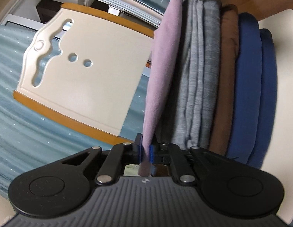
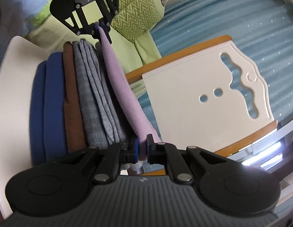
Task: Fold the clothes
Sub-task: 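Lower the T-shirt onto the stack of folded clothes and open both grippers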
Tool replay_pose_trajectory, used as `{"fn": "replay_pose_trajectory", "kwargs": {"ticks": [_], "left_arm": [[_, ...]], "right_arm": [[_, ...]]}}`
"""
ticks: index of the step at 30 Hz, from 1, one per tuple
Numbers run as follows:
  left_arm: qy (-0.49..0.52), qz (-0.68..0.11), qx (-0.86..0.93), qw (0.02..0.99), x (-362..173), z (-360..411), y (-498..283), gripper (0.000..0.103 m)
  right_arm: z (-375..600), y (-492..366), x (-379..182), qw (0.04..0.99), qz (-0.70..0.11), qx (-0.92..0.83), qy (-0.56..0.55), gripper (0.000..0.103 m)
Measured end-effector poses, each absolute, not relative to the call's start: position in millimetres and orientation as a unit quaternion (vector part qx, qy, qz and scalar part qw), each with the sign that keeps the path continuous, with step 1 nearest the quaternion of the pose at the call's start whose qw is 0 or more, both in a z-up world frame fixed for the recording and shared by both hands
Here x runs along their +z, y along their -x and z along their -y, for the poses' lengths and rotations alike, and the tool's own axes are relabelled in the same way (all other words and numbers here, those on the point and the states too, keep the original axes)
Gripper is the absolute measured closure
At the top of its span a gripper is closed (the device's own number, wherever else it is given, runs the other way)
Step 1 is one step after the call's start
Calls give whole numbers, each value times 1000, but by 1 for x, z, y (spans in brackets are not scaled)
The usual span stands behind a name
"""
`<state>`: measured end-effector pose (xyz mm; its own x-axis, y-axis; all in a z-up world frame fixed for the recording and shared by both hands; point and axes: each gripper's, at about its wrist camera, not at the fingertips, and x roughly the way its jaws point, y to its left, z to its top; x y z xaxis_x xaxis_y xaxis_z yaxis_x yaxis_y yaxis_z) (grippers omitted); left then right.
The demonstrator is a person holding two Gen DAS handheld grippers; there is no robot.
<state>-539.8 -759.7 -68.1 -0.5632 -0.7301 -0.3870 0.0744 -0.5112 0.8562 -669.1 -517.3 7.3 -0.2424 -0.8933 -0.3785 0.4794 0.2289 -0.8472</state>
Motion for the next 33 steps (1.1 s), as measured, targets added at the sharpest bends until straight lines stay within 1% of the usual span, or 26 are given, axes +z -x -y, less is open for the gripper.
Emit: {"fn": "replay_pose_trajectory", "kwargs": {"ticks": [3, 8, 11, 13, 16, 20, 23, 26, 28, 33], "left_arm": [[-388, 427, -774, 263, -68, 763, 547, 96], [-379, 421, -774, 284, -55, 777, 559, 96], [-398, 427, -769, 262, -72, 756, 544, 96], [-400, 425, -770, 258, -78, 752, 542, 96], [-390, 412, -777, 273, -81, 749, 539, 96], [-379, 385, -788, 295, -84, 734, 517, 91], [-374, 361, -798, 306, -83, 727, 500, 90], [-355, 322, -815, 326, -82, 709, 469, 90], [-335, 296, -827, 341, -78, 699, 452, 90], [-273, 256, -850, 371, -48, 703, 455, 89]], "right_arm": [[513, 668, -6, 586, -536, -575, 197, 97], [514, 670, 6, 580, -520, -590, 211, 98], [517, 672, 5, 576, -526, -590, 209, 98], [512, 671, -7, 578, -538, -579, 204, 97], [505, 671, -15, 575, -539, -579, 208, 97], [502, 668, -15, 569, -538, -584, 214, 97], [495, 669, -14, 567, -531, -594, 210, 96], [480, 671, -13, 573, -510, -612, 192, 94], [465, 676, -2, 594, -455, -645, 154, 94], [454, 681, 27, 625, -343, -694, 100, 94]]}}
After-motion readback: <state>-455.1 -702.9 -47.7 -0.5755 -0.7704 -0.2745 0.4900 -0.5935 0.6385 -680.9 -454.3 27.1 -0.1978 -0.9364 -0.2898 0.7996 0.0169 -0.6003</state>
